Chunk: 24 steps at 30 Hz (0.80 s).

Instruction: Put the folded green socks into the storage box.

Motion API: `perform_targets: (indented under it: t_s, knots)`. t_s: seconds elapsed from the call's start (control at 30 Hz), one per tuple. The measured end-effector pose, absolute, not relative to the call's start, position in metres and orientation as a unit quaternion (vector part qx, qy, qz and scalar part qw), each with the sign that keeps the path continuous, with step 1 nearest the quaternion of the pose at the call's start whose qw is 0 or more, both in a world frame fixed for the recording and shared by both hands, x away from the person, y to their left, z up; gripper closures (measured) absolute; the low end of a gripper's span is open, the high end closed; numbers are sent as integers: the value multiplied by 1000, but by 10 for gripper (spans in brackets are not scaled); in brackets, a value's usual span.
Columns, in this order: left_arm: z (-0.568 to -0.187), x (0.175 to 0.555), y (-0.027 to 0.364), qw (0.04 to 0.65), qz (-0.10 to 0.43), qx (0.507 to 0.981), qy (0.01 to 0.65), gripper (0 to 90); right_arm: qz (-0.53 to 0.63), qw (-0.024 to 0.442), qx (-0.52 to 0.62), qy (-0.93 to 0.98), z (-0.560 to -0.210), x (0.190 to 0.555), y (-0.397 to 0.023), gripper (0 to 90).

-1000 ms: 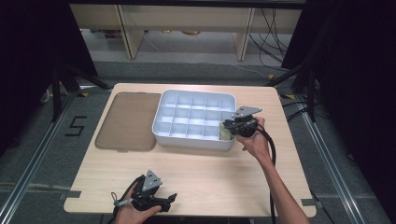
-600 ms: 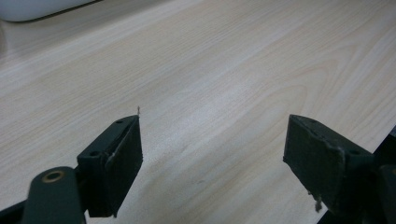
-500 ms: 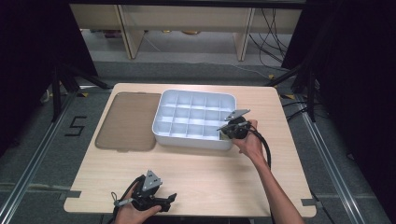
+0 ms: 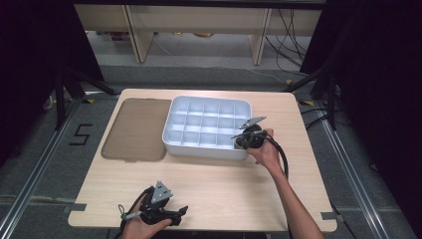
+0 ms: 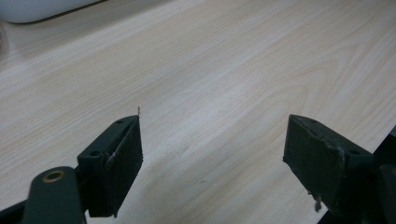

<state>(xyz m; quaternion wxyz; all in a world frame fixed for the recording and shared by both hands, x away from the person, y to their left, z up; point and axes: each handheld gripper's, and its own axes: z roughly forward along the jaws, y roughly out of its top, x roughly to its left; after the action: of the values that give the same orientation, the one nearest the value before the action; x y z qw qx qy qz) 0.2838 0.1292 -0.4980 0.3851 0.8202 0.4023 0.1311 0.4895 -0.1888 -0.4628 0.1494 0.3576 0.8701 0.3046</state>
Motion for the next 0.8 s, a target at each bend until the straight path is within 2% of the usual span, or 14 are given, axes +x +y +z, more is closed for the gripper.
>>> perform_targets:
  t_s: [0.1,0.3,0.43,0.57,0.8]
  knots:
    - [-495,284,132,370,136,837,380,189,321,138,372,860,-456,487,-192,873]
    - [-497,285,132,368,132,838,381,189,342,161,367,850,-439,485,-201,870]
    - [-498,284,130,381,132,825,396,189,329,155,374,853,-449,488,-201,870]
    - [-497,284,131,367,130,836,386,189,313,152,372,860,-458,489,-194,872]
    - [-497,285,133,366,132,835,388,190,307,153,369,864,-458,488,-192,870]
